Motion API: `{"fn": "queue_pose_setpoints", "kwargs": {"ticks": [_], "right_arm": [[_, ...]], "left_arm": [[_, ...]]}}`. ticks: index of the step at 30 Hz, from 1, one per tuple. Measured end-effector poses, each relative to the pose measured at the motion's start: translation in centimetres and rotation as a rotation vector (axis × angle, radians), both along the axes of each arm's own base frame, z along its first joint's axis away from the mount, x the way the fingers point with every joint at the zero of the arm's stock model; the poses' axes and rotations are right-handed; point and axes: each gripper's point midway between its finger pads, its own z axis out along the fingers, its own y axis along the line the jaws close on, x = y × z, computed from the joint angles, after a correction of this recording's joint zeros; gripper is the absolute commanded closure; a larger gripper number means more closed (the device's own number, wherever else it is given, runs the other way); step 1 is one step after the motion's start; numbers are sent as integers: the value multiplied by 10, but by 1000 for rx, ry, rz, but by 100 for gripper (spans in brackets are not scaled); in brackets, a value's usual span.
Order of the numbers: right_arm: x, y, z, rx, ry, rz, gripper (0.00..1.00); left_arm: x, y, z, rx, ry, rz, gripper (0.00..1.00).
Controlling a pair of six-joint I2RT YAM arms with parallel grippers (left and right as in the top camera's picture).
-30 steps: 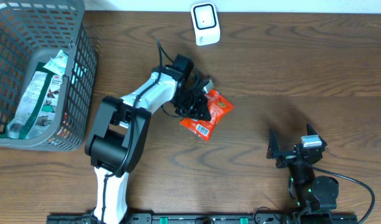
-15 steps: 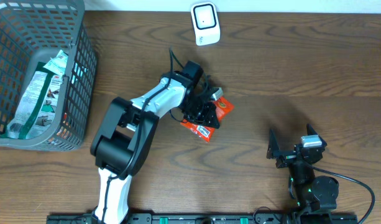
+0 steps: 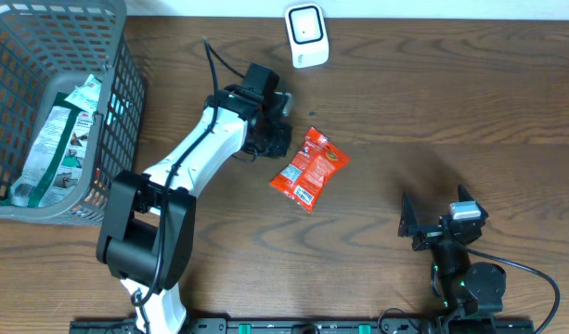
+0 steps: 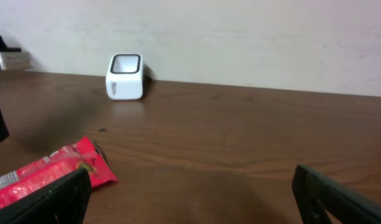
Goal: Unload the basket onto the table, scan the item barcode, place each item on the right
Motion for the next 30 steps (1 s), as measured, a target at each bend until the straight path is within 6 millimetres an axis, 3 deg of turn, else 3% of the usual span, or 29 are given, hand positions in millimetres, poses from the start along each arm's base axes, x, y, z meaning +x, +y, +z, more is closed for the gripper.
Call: {"fn": "queue_pose_setpoints", "kwargs": {"ticks": [4, 10, 13, 30], "right_arm": [[0, 0, 0, 0, 0, 0, 1], [0, 0, 0, 0, 0, 0, 1], [0, 0, 0, 0, 0, 0, 1], [0, 0, 0, 0, 0, 0, 1]], "left_arm": [[5, 12, -17, 69, -17, 41, 88], [-5, 22, -56, 126, 49, 80, 88], [-7, 19, -60, 126, 57, 81, 89], [-61, -64, -58, 69, 87, -107, 87]]}}
